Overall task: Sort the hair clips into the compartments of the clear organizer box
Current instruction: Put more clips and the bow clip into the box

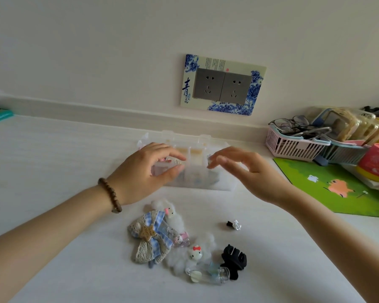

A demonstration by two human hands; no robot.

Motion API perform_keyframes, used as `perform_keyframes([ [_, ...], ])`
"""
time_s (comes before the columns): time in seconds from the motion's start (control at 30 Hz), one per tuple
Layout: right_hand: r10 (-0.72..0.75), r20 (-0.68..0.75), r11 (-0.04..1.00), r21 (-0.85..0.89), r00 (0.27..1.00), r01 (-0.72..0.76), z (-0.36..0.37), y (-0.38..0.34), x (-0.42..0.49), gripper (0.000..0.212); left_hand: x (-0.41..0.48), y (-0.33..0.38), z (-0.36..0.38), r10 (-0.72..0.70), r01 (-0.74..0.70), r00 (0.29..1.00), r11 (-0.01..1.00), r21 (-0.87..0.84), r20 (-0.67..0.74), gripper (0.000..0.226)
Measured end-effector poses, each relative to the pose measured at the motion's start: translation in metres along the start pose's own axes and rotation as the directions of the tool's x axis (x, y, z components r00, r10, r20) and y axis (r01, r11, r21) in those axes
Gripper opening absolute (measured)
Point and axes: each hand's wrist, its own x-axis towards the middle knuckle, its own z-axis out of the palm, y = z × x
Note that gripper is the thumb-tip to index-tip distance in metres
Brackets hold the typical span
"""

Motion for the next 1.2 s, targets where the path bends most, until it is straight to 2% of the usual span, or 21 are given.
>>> perform_keyframes([
  [0.13, 0.065, 0.22, 0.998, 0.001, 0.973, -0.067, 0.007, -0.016, -0.037, 0.029, -0.024, 0.023, 0.003, -0.014, 0.03, 0.962, 0.998, -0.054, 0.274, 0.042],
  [0.23, 0.09, 0.31, 0.995, -0.063, 0.946, -0.074, 0.017, -0.022, -0.056, 0.026, -0.043, 0.028, 0.008, -0.017, 0.034, 0.938, 0.999, -0.04, 0.345, 0.046],
  [0.37, 0.108, 0.311, 0.994, -0.068, 0.944, -0.091, 0.033, -0.025, -0.062, 0.027, -0.058, 0.027, -0.003, -0.072, 0.061, 0.907, 0.997, 0.04, 0.416, 0.055],
  [0.5, 0.115, 0.297, 0.993, -0.037, 0.948, -0.109, 0.047, -0.029, -0.056, 0.039, -0.069, 0.019, -0.011, -0.159, 0.142, 0.904, 0.987, 0.074, 0.396, 0.065],
  [0.63, 0.112, 0.241, 0.994, -0.011, 0.964, -0.112, 0.055, -0.03, -0.046, 0.028, -0.076, 0.01, -0.015, -0.232, 0.225, 0.898, 0.972, 0.064, 0.374, 0.053],
  [0.77, 0.086, 0.203, 0.995, 0.039, 0.975, -0.096, 0.059, -0.036, -0.038, 0.025, -0.079, 0.009, -0.017, -0.263, 0.278, 0.898, 0.961, 0.009, 0.352, 0.034],
  [0.9, 0.067, 0.186, 0.989, 0.117, 0.98, -0.09, 0.066, -0.042, -0.031, 0.03, -0.074, 0.012, -0.023, -0.275, 0.295, 0.935, 0.954, -0.06, 0.223, 0.04],
  [1.03, 0.073, 0.171, 0.951, 0.286, 0.983, -0.12, 0.065, -0.051, -0.018, 0.025, -0.051, 0.021, -0.028, -0.198, 0.205, 0.977, 0.973, -0.107, 0.073, 0.044],
  [1.1, 0.093, 0.126, 0.917, 0.375, 0.988, -0.134, 0.058, -0.053, -0.012, 0.017, -0.035, 0.025, -0.027, -0.158, 0.166, 0.984, 0.98, -0.107, 0.076, 0.04],
  [1.2, 0.191, 0.069, 0.832, 0.517, 0.979, -0.198, 0.041, -0.041, -0.004, 0.008, -0.01, 0.024, -0.021, -0.136, 0.154, 0.987, 0.958, -0.243, 0.088, 0.039],
])
